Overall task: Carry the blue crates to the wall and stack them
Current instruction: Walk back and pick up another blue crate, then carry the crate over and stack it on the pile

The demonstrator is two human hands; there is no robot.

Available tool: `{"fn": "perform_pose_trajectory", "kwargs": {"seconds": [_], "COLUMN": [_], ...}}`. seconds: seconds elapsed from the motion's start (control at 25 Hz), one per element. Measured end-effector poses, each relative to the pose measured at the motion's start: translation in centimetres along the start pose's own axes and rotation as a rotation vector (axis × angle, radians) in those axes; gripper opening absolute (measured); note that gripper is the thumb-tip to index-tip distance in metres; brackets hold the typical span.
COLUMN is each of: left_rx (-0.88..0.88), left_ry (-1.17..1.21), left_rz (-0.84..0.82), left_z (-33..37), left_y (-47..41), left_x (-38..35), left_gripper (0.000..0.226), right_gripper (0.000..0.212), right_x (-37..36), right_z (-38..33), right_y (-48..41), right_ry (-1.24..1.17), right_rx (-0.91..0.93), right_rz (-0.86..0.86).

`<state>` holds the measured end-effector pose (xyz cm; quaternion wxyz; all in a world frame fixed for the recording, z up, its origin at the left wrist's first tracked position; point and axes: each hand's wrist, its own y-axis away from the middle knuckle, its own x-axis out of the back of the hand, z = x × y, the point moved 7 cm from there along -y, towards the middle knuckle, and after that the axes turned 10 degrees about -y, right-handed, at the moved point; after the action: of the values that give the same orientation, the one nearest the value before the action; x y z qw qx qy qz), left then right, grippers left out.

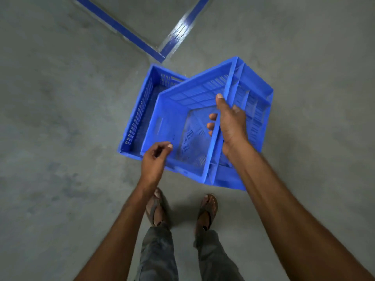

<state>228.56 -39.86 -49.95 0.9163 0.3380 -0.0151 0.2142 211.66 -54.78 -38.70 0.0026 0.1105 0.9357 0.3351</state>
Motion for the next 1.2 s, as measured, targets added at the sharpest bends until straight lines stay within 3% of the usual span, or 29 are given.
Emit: {"fn": "perform_pose_trajectory", "kwargs": {"seconds": [0.2,0.32,0.48,0.56,0.92,1.2], "left_rx": [0.003,0.023,0.093,0.063,0.048,0.045], "left_ry": [0.036,-0.009,-0.152,-0.160,0.212,0.196], "left_rz": [0.054,0.048,0.095,0.112,-0.332,-0.494], "left_z": [7.4,10.5,12.2,13.5,25.3,34.2], "left_y": [0.6,2.0,4.5,4.3,9.5,14.3], "left_x": [-1.0,-2.7,-1.8,-0.7,-4.0,-6.8], "left_gripper": [0.017,0.037,0.071,0.069,0.077,0.060], "right_gripper": [0.030,0.030,0.029,0.028,0.035,0.048], "right_x": [4.7,8.2,14.2,17.7,30.5,40.7], "right_z": [-11.9,-18.6,-26.8,-29.9,-35.1,-33.3], "right_y": [12.2,17.9,23.2,24.8,22.1,13.0], "right_ry": [0.057,0.055,0.021,-0.011,-0.062,0.023], "right_rx": [0.262,0.374,0.414,0.391,0.331,0.157], "right_rz": [0.101,0.086,0.033,-0.026,-0.283,-0.127]}}
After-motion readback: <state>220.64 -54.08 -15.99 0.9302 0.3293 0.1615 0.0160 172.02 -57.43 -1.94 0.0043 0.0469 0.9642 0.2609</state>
